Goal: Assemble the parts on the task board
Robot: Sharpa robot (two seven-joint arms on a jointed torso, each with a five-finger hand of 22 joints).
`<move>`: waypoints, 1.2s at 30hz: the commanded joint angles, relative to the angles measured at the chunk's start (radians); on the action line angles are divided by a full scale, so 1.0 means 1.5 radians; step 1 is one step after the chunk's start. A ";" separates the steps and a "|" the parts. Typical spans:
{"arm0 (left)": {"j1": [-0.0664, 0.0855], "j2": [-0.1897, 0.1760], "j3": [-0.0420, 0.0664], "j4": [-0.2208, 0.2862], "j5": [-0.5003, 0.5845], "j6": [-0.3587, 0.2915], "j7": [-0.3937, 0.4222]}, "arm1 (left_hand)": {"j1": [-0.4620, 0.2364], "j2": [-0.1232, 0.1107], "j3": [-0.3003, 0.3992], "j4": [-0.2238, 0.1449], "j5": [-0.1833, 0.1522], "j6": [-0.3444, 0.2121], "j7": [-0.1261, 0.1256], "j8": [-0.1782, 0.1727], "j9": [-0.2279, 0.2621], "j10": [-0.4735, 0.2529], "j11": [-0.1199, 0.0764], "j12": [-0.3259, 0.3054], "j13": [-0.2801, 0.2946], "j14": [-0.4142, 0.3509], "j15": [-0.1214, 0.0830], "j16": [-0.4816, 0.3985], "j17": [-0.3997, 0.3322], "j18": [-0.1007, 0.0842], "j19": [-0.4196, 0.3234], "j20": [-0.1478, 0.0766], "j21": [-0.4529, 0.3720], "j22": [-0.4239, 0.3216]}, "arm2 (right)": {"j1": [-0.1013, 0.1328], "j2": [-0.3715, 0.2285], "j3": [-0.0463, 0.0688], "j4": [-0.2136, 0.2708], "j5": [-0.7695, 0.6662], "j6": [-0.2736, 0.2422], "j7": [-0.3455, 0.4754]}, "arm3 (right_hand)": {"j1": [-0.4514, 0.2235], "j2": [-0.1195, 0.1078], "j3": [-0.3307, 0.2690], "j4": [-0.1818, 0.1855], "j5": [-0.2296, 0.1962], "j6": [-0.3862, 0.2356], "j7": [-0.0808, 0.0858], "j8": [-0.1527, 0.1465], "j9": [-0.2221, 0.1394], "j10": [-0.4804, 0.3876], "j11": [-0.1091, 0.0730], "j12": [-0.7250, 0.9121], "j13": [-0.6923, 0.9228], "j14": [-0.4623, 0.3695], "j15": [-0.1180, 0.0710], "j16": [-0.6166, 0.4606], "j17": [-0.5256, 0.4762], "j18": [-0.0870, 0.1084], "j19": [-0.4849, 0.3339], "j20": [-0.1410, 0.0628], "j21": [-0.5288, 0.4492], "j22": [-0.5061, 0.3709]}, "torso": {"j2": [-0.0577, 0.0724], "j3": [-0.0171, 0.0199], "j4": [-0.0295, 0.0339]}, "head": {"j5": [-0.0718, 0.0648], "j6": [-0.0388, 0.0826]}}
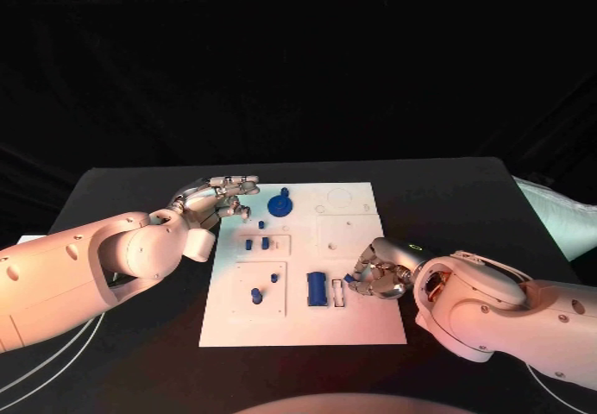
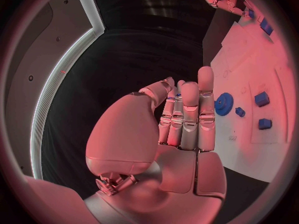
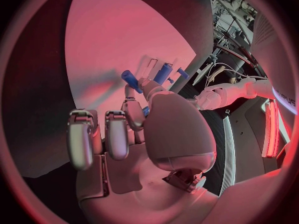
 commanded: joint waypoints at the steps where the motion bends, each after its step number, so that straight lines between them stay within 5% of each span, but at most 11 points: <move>1: 0.000 0.001 0.000 0.002 -0.002 0.012 0.003 | 0.005 0.001 -0.004 0.000 0.003 -0.003 0.001 0.004 -0.001 -0.005 0.002 0.003 0.001 -0.004 0.000 -0.003 -0.001 0.013 -0.005 -0.001 -0.004 -0.001 | 0.000 0.005 0.000 0.001 0.078 -0.025 -0.005 | -0.010 -0.001 0.002 0.002 0.006 0.011 -0.005 0.004 0.013 0.009 -0.008 0.002 0.001 0.050 -0.001 0.002 0.074 -0.010 0.031 -0.004 0.002 0.128 | 0.000 -0.0002 0.0003 | 0.000 0.000; 36: 0.000 0.000 0.000 0.005 -0.011 0.025 -0.007 | 0.003 0.002 -0.006 0.000 0.003 -0.004 0.002 0.004 -0.001 -0.008 0.003 0.005 0.001 -0.008 0.001 -0.005 -0.007 0.012 -0.007 0.000 -0.006 -0.002 | 0.000 0.041 0.000 -0.027 0.089 0.053 -0.011 | -0.070 0.007 -0.005 0.030 0.012 0.027 -0.010 0.012 0.021 0.028 -0.012 0.044 0.031 0.050 -0.004 0.001 0.073 -0.010 0.030 -0.007 0.001 0.128 | 0.000 0.0001 -0.0001 | 0.001 -0.006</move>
